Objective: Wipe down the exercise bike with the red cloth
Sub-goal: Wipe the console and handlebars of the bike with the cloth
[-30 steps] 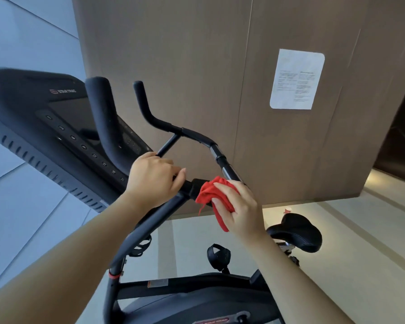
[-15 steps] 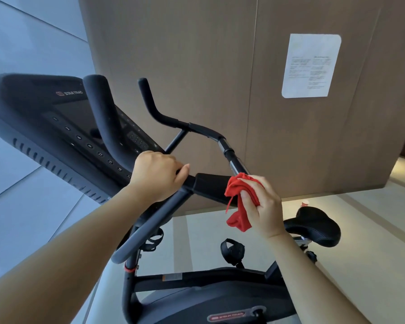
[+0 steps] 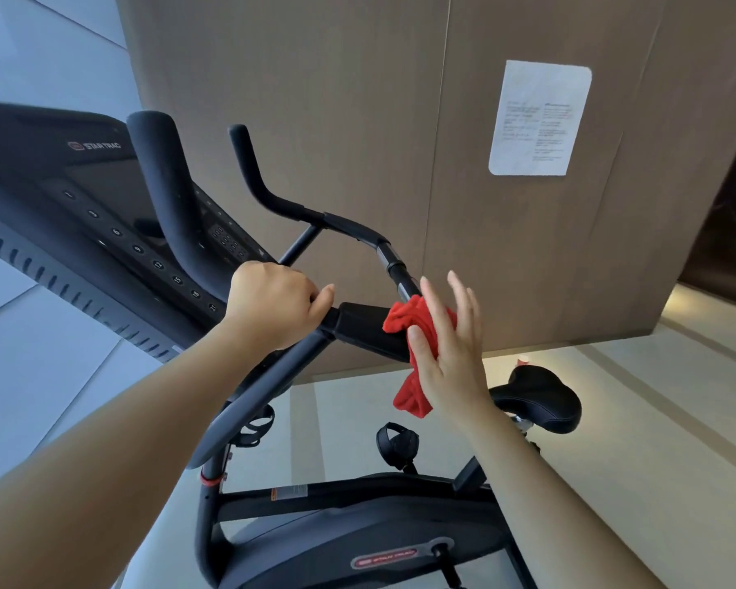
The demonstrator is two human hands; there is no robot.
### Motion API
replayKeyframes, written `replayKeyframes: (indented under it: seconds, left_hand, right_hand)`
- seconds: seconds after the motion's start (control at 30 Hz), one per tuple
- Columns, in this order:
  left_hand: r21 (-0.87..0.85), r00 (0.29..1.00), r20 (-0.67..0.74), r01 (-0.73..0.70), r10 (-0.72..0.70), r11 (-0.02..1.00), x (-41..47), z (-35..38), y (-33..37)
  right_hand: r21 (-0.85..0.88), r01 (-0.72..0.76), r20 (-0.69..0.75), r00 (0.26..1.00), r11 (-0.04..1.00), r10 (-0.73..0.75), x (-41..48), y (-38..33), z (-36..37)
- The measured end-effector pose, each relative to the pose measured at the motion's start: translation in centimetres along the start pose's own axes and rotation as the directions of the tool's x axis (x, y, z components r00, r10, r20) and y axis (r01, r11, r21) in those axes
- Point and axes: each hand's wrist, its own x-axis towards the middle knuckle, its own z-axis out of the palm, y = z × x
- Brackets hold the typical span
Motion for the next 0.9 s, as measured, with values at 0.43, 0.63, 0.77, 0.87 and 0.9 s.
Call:
replayKeyframes:
  seconds: [0.43,0.63,0.77,0.87,0.9]
  left_hand:
    - [-0.025,0.999,-0.036,0.014,-0.015,1.0,-0.1,0.4,0.0]
    - [-0.02,0.998,-0.044,0.036,-0.037,0.999,-0.2,-0.1,0.1]
    - [-0.029,0.998,-0.005,0.057,-0.058,0.998,-0.3,-0.4,0.2]
    - [-0.032,0.998,-0.003,0.064,-0.064,0.997,-0.3,-0.6,0.3]
    - [-0.03,0.998,-0.004,0.065,-0.065,0.997,-0.3,-0.6,0.4]
  right_hand:
    - [0.345,-0.245,-0.24,0.91,0.906,0.337,0.3,-1.4,1.7]
    - [0.37,-0.343,-0.151,0.895,0.864,0.42,2.5,0.4,0.7]
    - [0.369,-0.499,0.024,0.848,0.784,0.529,3.9,1.6,0.3]
    - [0.336,-0.542,0.037,0.825,0.771,0.564,3.1,1.0,0.4]
    - [0.333,-0.544,0.018,0.821,0.771,0.571,2.7,0.6,0.4]
